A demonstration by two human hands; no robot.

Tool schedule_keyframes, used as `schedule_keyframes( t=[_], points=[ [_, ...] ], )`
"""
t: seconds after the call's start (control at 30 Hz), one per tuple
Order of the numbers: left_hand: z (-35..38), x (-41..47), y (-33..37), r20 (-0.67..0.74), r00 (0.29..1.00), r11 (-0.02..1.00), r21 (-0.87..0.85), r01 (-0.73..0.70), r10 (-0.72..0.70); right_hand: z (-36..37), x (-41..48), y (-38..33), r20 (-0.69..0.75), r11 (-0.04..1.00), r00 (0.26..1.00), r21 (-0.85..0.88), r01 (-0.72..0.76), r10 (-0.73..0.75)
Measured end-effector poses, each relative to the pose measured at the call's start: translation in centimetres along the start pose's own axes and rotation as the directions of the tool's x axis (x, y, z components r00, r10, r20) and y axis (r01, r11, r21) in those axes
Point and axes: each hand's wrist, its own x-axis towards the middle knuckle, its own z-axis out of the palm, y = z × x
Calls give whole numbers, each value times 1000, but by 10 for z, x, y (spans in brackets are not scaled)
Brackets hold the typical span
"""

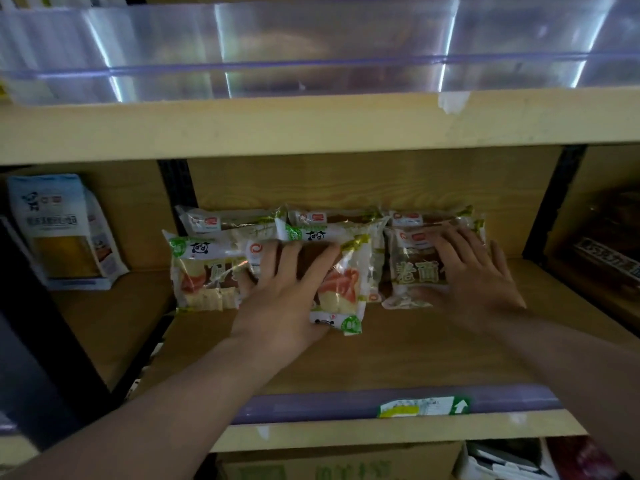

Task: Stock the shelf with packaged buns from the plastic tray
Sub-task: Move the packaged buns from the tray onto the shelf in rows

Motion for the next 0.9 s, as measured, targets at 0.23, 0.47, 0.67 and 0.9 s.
schedule_keyframes(
  t=[0.23, 0.47, 0.67, 0.9],
  points=[
    [-20, -22, -83, 43, 967, 954, 185, 237, -249, -10, 4, -29, -1, 998, 998, 24, 63, -63],
    [3, -10, -108, 185, 956, 973, 25, 229, -229, -25, -2, -33, 20, 999, 999, 3, 38, -38],
    [2, -13, -106, 176, 962, 977, -5, 214, -209, -33, -11, -28, 54, 1000, 999, -6, -7, 8],
    [-14, -6, -46, -145, 972, 976, 84, 200, -186, -45, -17, -14, 35, 999, 999, -39, 37, -36]
  ],
)
